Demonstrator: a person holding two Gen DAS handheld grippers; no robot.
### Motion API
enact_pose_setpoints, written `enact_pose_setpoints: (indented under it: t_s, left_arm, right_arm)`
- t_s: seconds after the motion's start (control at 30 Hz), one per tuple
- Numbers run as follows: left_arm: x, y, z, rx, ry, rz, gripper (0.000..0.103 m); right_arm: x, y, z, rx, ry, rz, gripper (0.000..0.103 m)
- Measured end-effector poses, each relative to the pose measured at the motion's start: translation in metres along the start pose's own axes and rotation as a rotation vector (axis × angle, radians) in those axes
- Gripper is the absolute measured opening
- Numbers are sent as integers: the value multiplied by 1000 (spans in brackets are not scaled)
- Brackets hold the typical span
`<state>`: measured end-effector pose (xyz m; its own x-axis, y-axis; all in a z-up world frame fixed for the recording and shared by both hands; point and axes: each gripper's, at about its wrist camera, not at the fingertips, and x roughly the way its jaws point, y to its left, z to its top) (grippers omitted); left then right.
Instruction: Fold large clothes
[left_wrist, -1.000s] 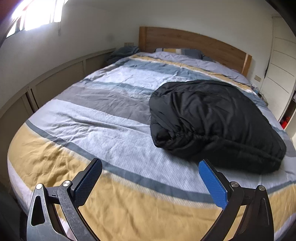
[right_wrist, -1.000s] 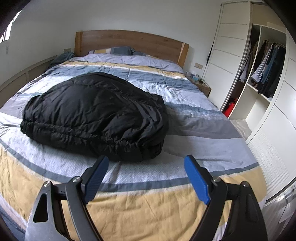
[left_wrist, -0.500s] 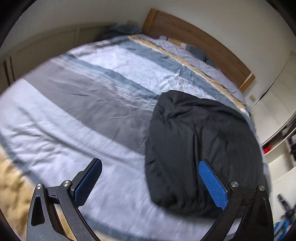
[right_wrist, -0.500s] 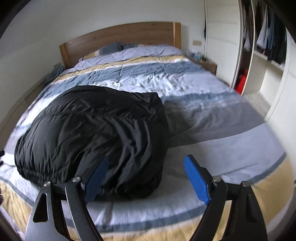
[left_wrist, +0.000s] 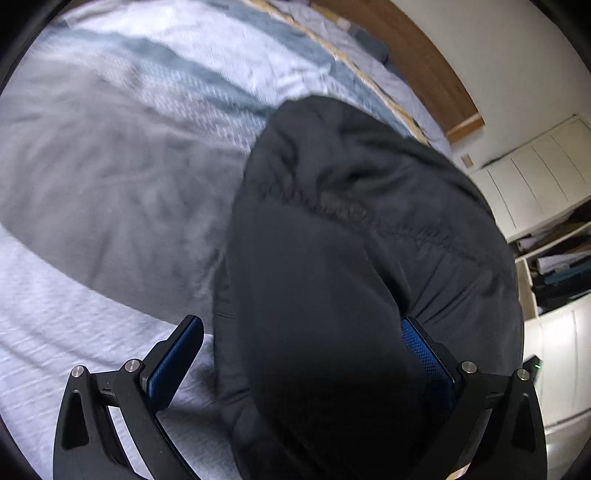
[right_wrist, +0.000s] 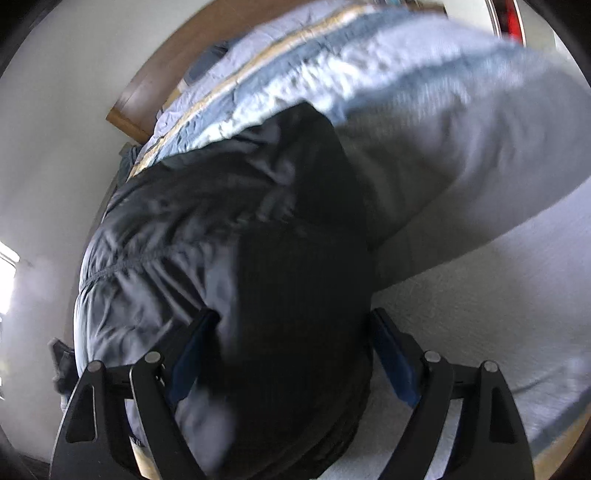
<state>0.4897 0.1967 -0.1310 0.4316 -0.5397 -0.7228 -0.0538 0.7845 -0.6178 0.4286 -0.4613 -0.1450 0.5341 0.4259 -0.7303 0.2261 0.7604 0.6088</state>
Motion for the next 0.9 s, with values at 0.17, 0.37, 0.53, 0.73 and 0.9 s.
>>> enact_pose_setpoints:
  t_s: [0.17, 0.37, 0.53, 0.73, 0.9]
  left_arm:
    - [19, 19, -2, -94, 73, -161, 102]
    - [30, 2, -9, -108, 115, -266, 101]
    - [11, -32, -21, -59, 37, -280, 42]
    - [-27, -83, -22, -2, -42, -290, 20]
    - [-74, -135, -22, 73, -107, -346, 18]
  right_arm:
    - [37, -23, -9, 111, 82, 156, 101]
    - [65, -2, -11, 112, 132, 317, 102]
    - [57, 24, -13, 48, 73, 311, 94]
    - [22, 83, 0, -88, 18, 298, 40]
    - [-24, 141, 11, -180, -55, 319, 32]
